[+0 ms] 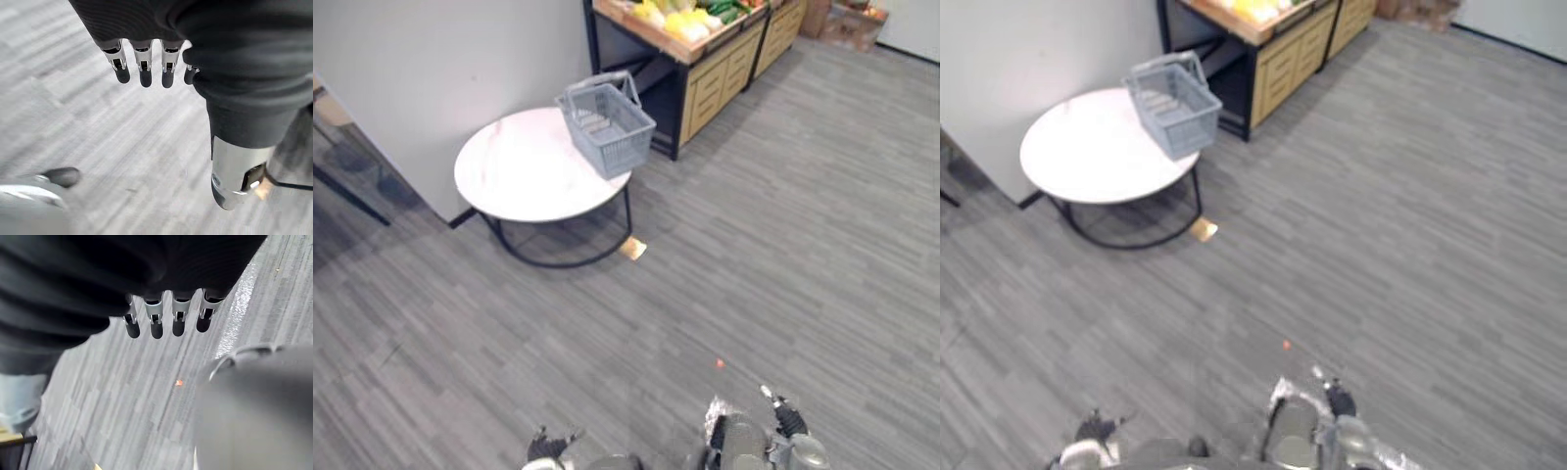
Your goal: Pick vegetable in the basket
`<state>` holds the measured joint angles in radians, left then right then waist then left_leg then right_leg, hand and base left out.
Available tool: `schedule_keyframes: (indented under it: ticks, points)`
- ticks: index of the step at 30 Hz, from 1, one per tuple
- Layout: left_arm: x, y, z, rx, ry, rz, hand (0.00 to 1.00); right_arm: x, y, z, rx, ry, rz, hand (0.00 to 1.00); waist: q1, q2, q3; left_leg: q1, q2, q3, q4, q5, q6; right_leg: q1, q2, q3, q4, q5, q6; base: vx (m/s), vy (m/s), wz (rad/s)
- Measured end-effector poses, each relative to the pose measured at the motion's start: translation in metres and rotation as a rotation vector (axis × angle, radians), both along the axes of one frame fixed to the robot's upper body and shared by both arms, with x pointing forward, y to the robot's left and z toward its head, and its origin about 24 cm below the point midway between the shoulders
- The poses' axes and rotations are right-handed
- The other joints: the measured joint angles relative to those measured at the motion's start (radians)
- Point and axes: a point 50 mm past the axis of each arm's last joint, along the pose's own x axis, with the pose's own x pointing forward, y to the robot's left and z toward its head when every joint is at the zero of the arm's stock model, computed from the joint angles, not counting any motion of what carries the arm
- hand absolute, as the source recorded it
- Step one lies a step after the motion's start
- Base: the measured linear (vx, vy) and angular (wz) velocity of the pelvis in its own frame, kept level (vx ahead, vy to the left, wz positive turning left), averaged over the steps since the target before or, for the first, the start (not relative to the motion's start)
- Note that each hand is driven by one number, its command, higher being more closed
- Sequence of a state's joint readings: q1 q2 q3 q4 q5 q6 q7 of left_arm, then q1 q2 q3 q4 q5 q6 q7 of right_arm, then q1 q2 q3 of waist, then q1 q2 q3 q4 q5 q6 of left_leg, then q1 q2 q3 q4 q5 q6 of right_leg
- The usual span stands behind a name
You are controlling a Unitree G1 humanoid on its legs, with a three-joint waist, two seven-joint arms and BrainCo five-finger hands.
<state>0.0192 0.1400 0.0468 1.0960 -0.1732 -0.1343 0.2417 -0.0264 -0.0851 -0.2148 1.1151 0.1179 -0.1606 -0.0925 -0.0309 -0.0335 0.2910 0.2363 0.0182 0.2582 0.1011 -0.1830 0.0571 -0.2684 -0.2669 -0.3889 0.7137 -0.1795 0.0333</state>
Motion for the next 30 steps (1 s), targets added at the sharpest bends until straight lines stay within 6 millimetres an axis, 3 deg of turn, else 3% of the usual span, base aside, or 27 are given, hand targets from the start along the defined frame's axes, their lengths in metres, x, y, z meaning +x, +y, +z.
schedule_keyframes:
  ticks: [1,2,3,4,6,7,8,10,12,14,15,16,17,19,21,22,23,24,25,26,27,29,30]
  points:
    - [0.006,-0.003,0.002,-0.006,-0.022,-0.005,0.0,-0.006,-0.003,-0.002,-0.004,0.017,-0.019,0.0,-0.005,0.003,0.002,0.015,0.006,-0.007,-0.005,-0.005,-0.007,-0.011,0.012,-0.006,-0.077,0.007,0.002,0.56,-0.15,0.86]
    - [0.016,-0.01,0.004,-0.021,-0.058,-0.011,0.0,-0.025,-0.006,-0.007,0.001,0.079,-0.054,0.0,-0.016,0.007,0.003,0.052,0.02,-0.026,-0.032,-0.016,-0.025,-0.029,0.037,0.005,-0.293,0.052,0.022,0.39,-0.134,0.76]
    - [0.017,-0.012,0.004,-0.025,-0.064,-0.013,0.0,-0.031,-0.005,-0.01,0.01,0.1,-0.072,0.0,-0.021,0.009,0.004,0.066,0.029,-0.026,-0.04,-0.027,-0.044,-0.032,0.043,0.017,-0.384,0.085,0.023,0.51,-0.196,0.9]
    - [0.016,-0.018,0.003,-0.039,-0.065,-0.012,0.0,-0.048,-0.002,-0.015,0.032,0.157,-0.117,0.0,-0.026,0.01,0.005,0.103,0.042,-0.026,-0.063,-0.058,-0.082,-0.038,0.05,0.047,-0.557,0.157,0.036,0.44,-0.184,0.53]
    - [0.006,-0.019,-0.001,-0.054,-0.038,0.03,0.0,-0.06,0.001,-0.019,0.054,0.198,-0.151,0.0,-0.023,-0.005,0.008,0.164,0.047,-0.029,-0.083,-0.11,-0.114,-0.07,0.029,0.095,-0.669,0.181,0.044,0.59,-0.298,0.24]
    - [0.003,-0.018,-0.003,-0.06,-0.021,0.063,0.0,-0.064,-0.001,-0.019,0.056,0.203,-0.171,0.0,-0.03,-0.002,0.018,0.205,0.065,-0.031,-0.084,-0.148,-0.111,-0.102,0.032,0.109,-0.589,0.274,0.049,0.62,-0.374,-0.04]
    - [-0.002,-0.018,-0.005,-0.067,-0.005,0.087,0.0,-0.061,-0.002,-0.018,0.057,0.194,-0.174,0.0,-0.03,0.015,0.018,0.214,0.073,-0.026,-0.078,-0.149,-0.112,-0.128,0.038,0.106,-0.521,0.286,0.061,0.62,-0.418,-0.31]
    - [-0.013,-0.024,-0.011,-0.088,0.045,0.114,0.0,-0.054,-0.004,-0.016,0.05,0.168,-0.17,0.0,-0.038,0.04,0.011,0.229,0.124,-0.042,-0.019,-0.096,-0.114,-0.164,0.065,0.091,-0.372,0.279,0.05,0.69,-0.503,-0.42]
    - [-0.015,-0.029,-0.013,-0.111,0.055,0.111,0.0,-0.053,-0.006,-0.016,0.044,0.165,-0.163,0.0,-0.043,0.057,-0.001,0.195,0.181,-0.093,0.126,-0.014,-0.142,-0.138,0.121,0.072,-0.326,0.215,-0.041,0.67,-0.516,-0.34]
    - [-0.016,-0.029,-0.013,-0.125,0.054,0.12,0.0,-0.053,-0.011,-0.014,0.027,0.167,-0.146,0.0,-0.046,0.077,-0.002,0.093,0.232,-0.165,0.367,0.123,-0.179,-0.072,0.17,0.054,-0.348,0.19,-0.073,0.63,-0.389,-0.18]
    - [-0.016,-0.03,-0.013,-0.136,0.05,0.137,0.0,-0.053,-0.013,-0.014,0.015,0.175,-0.112,0.0,-0.046,0.09,-0.004,0.021,0.258,-0.205,0.511,0.3,-0.225,-0.014,0.198,0.041,-0.39,0.172,-0.081,0.54,-0.203,0.02]
    - [-0.015,-0.031,-0.013,-0.148,0.041,0.146,0.0,-0.051,-0.015,-0.013,0.001,0.178,-0.071,0.0,-0.046,0.101,-0.002,-0.055,0.286,-0.204,0.67,0.336,-0.26,0.053,0.223,0.04,-0.448,0.155,-0.083,0.54,-0.171,0.07]
    - [-0.013,-0.031,-0.012,-0.148,0.029,0.147,0.0,-0.049,-0.015,-0.013,-0.002,0.174,-0.062,0.0,-0.043,0.101,-0.002,-0.108,0.297,-0.189,0.761,0.291,-0.245,0.087,0.234,0.04,-0.475,0.154,-0.085,0.5,-0.123,0.11]
    - [-0.01,-0.025,-0.01,-0.143,0.003,0.176,0.0,-0.04,-0.014,-0.011,-0.013,0.16,-0.034,0.0,-0.032,0.093,0.004,-0.227,0.305,-0.124,0.918,0.135,-0.219,0.201,0.252,0.04,-0.561,0.152,-0.087,0.35,-0.088,0.14]
    - [-0.002,-0.027,-0.006,-0.146,-0.036,0.175,0.0,-0.039,-0.019,-0.011,-0.048,0.182,0.004,0.0,0.008,0.095,0.007,-0.319,0.26,-0.012,0.784,-0.002,-0.187,0.319,0.247,0.04,-0.632,0.142,-0.074,0.28,-0.056,0.07]
    - [-0.001,-0.028,-0.006,-0.146,-0.041,0.173,0.0,-0.04,-0.02,-0.011,-0.052,0.186,0.009,0.0,0.014,0.099,0.006,-0.33,0.25,0.014,0.705,-0.013,-0.181,0.342,0.247,0.039,-0.643,0.137,-0.068,0.19,-0.006,-0.02]
    - [-0.001,-0.029,-0.006,-0.145,-0.043,0.174,0.0,-0.041,-0.021,-0.011,-0.056,0.188,0.011,0.0,0.015,0.102,0.007,-0.343,0.23,0.076,0.514,-0.017,-0.165,0.38,0.246,0.034,-0.665,0.13,-0.061,0.3,0.025,-0.08]
    - [-0.002,-0.028,-0.006,-0.142,-0.037,0.176,0.0,-0.042,-0.021,-0.01,-0.057,0.182,0.018,0.0,0.013,0.105,0.005,-0.338,0.209,0.15,0.284,0.015,-0.133,0.409,0.252,0.028,-0.69,0.129,-0.06,0.22,0.026,-0.08]
    - [-0.003,-0.028,-0.007,-0.141,-0.032,0.176,0.0,-0.043,-0.021,-0.01,-0.06,0.175,0.023,0.0,0.012,0.109,0.003,-0.338,0.202,0.185,0.187,0.037,-0.123,0.422,0.26,0.028,-0.707,0.13,-0.058,0.35,0.088,-0.27]
    - [-0.004,-0.026,-0.007,-0.137,-0.03,0.18,0.0,-0.047,-0.022,-0.01,-0.064,0.173,0.02,0.0,0.031,0.11,-0.003,-0.335,0.201,0.205,0.11,0.11,-0.084,0.46,0.275,0.034,-0.751,0.132,-0.045,0.36,0.128,-0.26]
    - [-0.005,-0.025,-0.007,-0.131,-0.025,0.174,0.0,-0.049,-0.022,-0.01,-0.067,0.176,0.025,0.0,0.035,0.114,-0.016,-0.337,0.197,0.205,0.113,0.128,-0.08,0.472,0.279,0.036,-0.767,0.132,-0.034,0.44,0.163,-0.21]
    - [-0.006,-0.02,-0.006,-0.121,-0.025,0.169,0.0,-0.05,-0.018,-0.011,-0.064,0.183,0.051,0.0,0.036,0.093,-0.029,-0.34,0.17,0.199,0.106,0.155,-0.049,0.484,0.263,0.036,-0.776,0.114,-0.002,0.38,0.169,0.14]
    - [-0.006,-0.017,-0.006,-0.113,-0.021,0.169,0.0,-0.05,-0.016,-0.012,-0.059,0.184,0.052,0.0,0.036,0.077,-0.037,-0.332,0.14,0.2,0.082,0.159,-0.039,0.47,0.232,0.024,-0.731,0.074,0.022,0.36,0.177,0.36]
